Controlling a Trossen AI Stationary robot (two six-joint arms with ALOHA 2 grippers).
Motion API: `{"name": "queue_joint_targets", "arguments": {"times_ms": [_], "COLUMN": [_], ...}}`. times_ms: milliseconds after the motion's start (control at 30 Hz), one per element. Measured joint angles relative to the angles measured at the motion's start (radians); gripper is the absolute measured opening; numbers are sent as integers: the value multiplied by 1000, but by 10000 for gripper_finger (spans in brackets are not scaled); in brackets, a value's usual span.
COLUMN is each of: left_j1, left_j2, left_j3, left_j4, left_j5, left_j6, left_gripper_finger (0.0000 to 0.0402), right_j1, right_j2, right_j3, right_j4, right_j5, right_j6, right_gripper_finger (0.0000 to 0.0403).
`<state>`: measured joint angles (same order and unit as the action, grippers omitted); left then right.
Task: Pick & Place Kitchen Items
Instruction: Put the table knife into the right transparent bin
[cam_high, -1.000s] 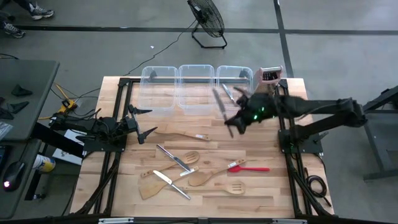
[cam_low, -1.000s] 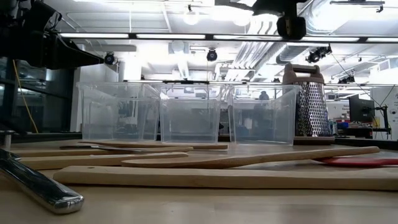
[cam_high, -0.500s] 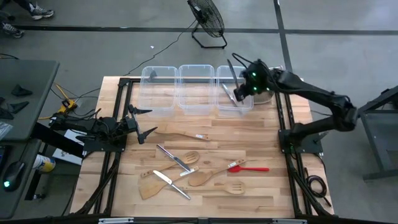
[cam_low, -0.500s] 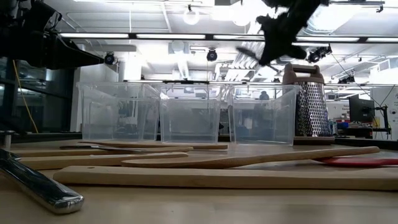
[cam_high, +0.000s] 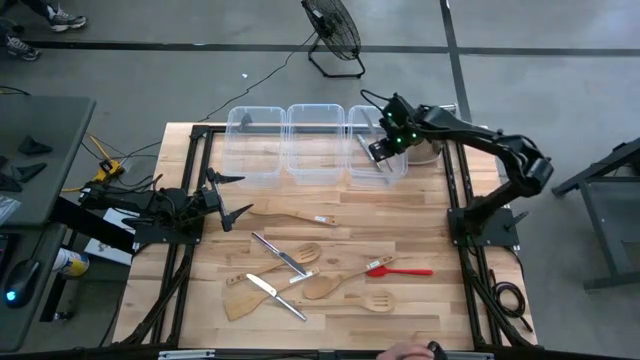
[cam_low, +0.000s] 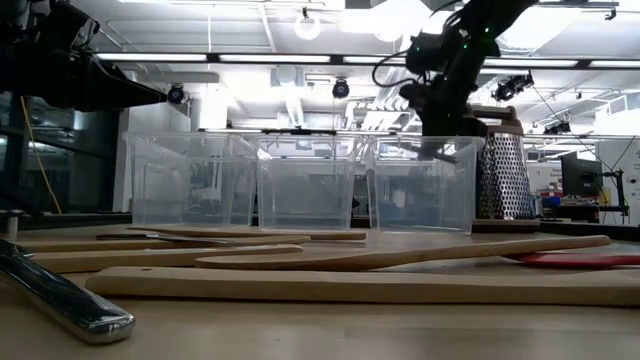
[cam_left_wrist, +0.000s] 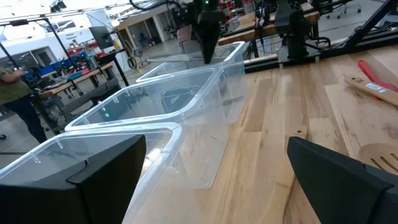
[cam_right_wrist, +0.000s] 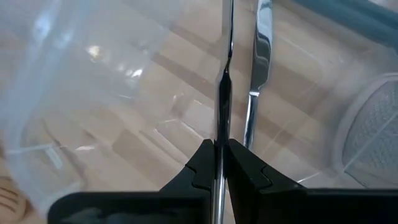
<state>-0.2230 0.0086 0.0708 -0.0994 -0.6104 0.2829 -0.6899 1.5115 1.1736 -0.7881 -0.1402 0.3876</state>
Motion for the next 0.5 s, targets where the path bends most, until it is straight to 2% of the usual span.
{"name": "queue_joint_targets", "arguments": {"times_ms": [300, 500], "left_j1": [0, 0], "left_j2": [0, 0], "left_j3": [0, 0], "left_j4": [0, 0], "left_j5": [0, 0], "left_j6": [0, 0], "left_gripper_finger": [388, 388], "right_j1": [-20, -16], "right_j2": [49, 50], "right_j3": [0, 0], "right_j4": [1, -6], "right_j5": [-43, -46], "right_j6": [4, 22], "right_gripper_finger": [15, 55]}}
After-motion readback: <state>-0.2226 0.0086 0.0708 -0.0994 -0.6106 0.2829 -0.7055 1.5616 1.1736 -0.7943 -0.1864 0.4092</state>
